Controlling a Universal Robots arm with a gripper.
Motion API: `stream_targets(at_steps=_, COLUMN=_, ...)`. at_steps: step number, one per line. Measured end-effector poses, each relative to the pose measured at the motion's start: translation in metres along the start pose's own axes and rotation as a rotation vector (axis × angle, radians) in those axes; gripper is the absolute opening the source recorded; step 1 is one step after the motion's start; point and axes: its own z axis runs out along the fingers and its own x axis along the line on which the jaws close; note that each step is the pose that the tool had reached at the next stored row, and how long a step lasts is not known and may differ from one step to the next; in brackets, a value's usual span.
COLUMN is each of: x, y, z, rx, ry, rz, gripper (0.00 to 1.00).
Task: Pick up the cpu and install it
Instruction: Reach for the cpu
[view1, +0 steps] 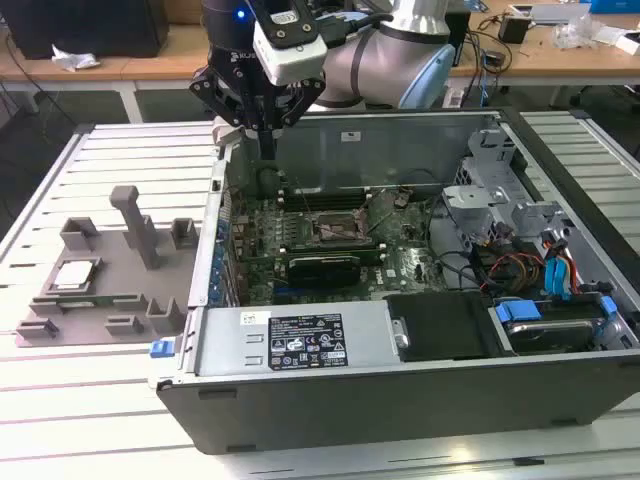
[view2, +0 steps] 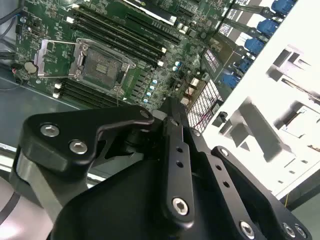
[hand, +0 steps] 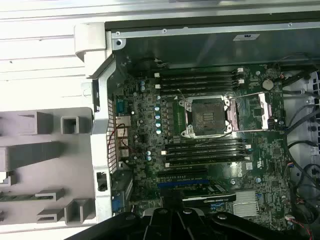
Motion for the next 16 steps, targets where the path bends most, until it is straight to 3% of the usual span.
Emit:
stream_targets(at_steps=13, x=0.0001, y=0.0000, z=0.0000, rx=0.0000, ry=0.0000, rz=0.000, gripper=0.11)
stream_targets(at_steps=16, x=0.0046, y=-0.0004, z=-0.0001, rx=0.0000, ry=0.0000, rz=0.000, gripper=0.11)
